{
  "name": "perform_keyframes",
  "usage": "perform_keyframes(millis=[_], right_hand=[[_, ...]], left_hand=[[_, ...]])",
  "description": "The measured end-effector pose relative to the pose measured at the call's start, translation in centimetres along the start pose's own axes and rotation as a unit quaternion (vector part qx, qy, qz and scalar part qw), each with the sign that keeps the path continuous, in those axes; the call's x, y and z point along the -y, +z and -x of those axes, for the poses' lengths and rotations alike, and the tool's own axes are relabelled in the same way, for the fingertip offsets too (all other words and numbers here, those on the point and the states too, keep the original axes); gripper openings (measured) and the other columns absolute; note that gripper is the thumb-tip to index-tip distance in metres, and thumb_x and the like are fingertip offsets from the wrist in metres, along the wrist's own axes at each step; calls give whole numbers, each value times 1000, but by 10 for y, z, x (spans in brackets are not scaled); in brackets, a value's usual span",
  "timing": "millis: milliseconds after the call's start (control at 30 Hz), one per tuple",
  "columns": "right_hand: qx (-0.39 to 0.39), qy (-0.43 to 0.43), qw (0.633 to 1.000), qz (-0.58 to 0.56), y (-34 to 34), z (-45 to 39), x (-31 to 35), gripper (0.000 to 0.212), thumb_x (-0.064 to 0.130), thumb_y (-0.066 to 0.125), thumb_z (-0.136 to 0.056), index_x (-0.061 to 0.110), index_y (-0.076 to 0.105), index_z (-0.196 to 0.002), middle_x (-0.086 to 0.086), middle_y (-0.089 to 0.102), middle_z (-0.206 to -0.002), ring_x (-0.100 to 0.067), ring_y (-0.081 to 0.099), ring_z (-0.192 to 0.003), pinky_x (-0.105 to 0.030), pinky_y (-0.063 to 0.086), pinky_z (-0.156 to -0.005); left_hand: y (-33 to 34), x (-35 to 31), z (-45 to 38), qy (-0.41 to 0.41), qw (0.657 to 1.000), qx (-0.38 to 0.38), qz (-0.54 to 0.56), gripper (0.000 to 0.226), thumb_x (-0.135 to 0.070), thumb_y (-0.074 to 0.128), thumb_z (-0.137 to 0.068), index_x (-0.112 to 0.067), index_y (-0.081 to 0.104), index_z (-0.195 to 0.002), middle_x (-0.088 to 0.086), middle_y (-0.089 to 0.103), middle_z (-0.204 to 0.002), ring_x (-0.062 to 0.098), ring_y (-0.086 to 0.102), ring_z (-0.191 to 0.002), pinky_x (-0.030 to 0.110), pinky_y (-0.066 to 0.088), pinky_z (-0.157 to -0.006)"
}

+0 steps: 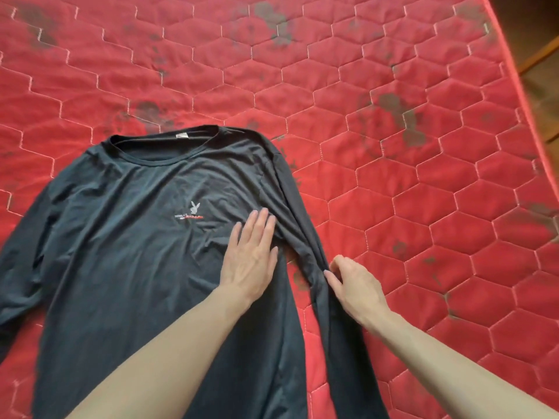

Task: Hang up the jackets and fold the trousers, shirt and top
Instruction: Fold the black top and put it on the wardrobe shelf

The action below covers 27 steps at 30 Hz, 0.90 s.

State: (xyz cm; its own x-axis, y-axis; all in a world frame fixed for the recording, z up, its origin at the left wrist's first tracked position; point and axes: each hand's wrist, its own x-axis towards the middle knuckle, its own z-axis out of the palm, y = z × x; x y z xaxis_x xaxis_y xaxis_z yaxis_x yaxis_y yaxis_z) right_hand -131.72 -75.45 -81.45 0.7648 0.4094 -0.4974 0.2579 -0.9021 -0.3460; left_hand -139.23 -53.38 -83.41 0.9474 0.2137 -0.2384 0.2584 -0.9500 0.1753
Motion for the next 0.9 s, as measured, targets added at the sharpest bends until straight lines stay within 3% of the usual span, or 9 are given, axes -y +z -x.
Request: perform_keyframes(millis=[167,333,400,467,567,633,733,800,900], right_hand=[[-48,96,960,-258,-11,-10,-24,16,30,53,-107,21,56,-94,3,70,-82,-26,64,-85,-36,44,-76],[-111,125,952,-257,-54,-54,-58,15,30,57,-104,16,62,-103,1,72,-83,-29,68,-89,-38,46,-79],[-124,124,954,-241,-72,-69,-68,13,32,60,-102,19,62,-105,3,72,-83,-27,68,-90,-38,47,-81],[-113,124,957,-237,-81,-73,-75,17,37,59,-102,22,62,-107,4,74,-85,-26,69,-94,-42,51,-88],[-72,128,970,-194,-79,-54,-81,31,54,64,-96,26,60,-109,8,71,-85,-25,67,-90,-42,52,-86],[-27,108,984,-137,-71,-35,-86,38,60,69,-89,29,57,-107,7,70,-87,-24,65,-87,-43,53,-83],[41,53,991,-114,-58,-19,-98,33,51,74,-89,23,58,-90,-2,65,-84,-26,59,-83,-43,48,-78],[49,37,980,-187,-54,-17,-107,34,43,70,-96,15,57,-81,2,58,-78,-19,51,-76,-41,41,-74],[13,94,926,-364,-66,-23,-118,38,38,62,-103,7,60,-81,4,54,-72,-12,48,-71,-35,38,-67]], left_hand=[[6,-23,-5,83,996,30,-26,61,-36,35,-109,-15,22,-166,6,11,-175,23,4,-162,49,7,-130],[7,-29,-16,129,991,24,-24,59,-42,33,-110,-16,33,-162,8,29,-170,26,21,-160,49,12,-130],[5,-34,-27,131,991,-6,-5,53,-39,36,-110,-14,44,-156,9,43,-163,28,38,-151,48,27,-124],[2,-38,-42,124,991,-45,6,45,-30,40,-109,-13,51,-150,9,56,-147,30,55,-130,44,43,-107],[-8,-48,-74,101,994,-34,-7,46,-21,46,-106,-15,47,-152,10,57,-126,32,57,-108,43,43,-88],[-16,-56,-96,111,993,-11,-40,44,-24,52,-102,-17,51,-146,11,53,-127,33,52,-112,43,40,-90],[-24,-65,-124,189,976,31,-99,29,-23,52,-97,-17,57,-125,10,48,-131,33,46,-119,44,37,-99],[-27,-67,-136,225,969,61,-78,20,-21,49,-99,-15,54,-118,9,51,-125,33,47,-117,45,37,-100],[-38,-66,-151,198,977,73,43,8,-22,43,-103,-14,41,-105,11,61,-95,39,54,-97,45,38,-82]])
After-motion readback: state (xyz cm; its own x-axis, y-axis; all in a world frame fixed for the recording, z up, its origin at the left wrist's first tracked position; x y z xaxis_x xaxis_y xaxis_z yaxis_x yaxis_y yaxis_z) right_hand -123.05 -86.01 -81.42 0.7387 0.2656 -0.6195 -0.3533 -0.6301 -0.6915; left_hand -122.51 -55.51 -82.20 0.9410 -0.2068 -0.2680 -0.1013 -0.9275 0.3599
